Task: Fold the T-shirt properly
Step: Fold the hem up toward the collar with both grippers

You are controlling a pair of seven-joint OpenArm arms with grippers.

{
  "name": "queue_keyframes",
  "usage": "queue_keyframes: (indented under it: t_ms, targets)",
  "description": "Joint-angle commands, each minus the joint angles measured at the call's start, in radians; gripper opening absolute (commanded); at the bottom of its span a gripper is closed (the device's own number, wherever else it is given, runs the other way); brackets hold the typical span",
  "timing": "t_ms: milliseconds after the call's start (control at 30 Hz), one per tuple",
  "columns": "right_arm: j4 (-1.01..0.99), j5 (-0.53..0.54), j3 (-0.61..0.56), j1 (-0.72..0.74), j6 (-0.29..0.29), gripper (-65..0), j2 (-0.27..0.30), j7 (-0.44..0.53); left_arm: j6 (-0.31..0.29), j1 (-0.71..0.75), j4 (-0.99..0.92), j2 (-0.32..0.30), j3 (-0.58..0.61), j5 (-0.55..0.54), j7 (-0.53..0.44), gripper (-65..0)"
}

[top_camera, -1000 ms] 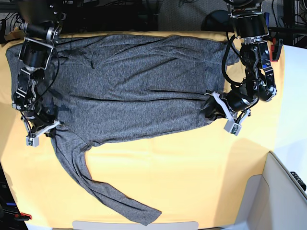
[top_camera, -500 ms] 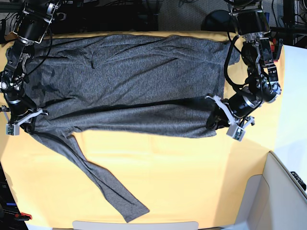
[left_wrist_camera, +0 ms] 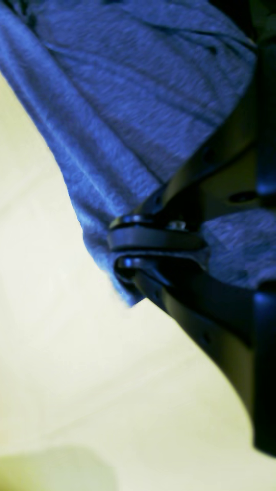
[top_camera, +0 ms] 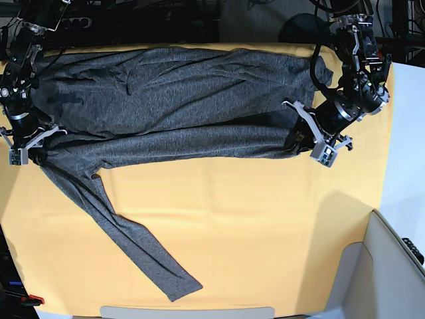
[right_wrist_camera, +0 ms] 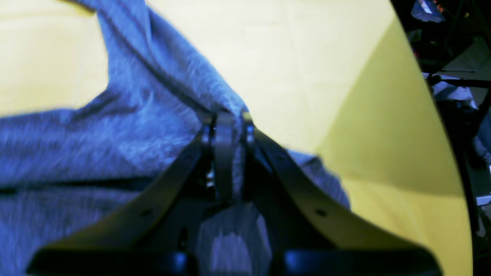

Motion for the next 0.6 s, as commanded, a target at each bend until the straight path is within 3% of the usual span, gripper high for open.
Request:
queue_keyframes:
  t_ms: [0, 400, 567]
  targets:
    - [0.028, 0.01, 0.006, -0.002, -0.003, -64.9, 0.018, 0.026, -0.002, 0.001, 0.021, -0.011, -0.006, -0.014, -0.023, -64.9]
    - [0.039, 0.01, 0.057, -0.127, -0.003, -64.9, 0.016, 0.024, -0.002, 0.032, 0.014, -0.023, -0.131, -0.011, -0.014, -64.9]
    - [0.039, 0.007, 0.057, -0.157, -0.003, -64.9, 0.013, 0.024, -0.002, 0.036, 0.013, -0.023, -0.125, -0.011, -0.013, -64.9]
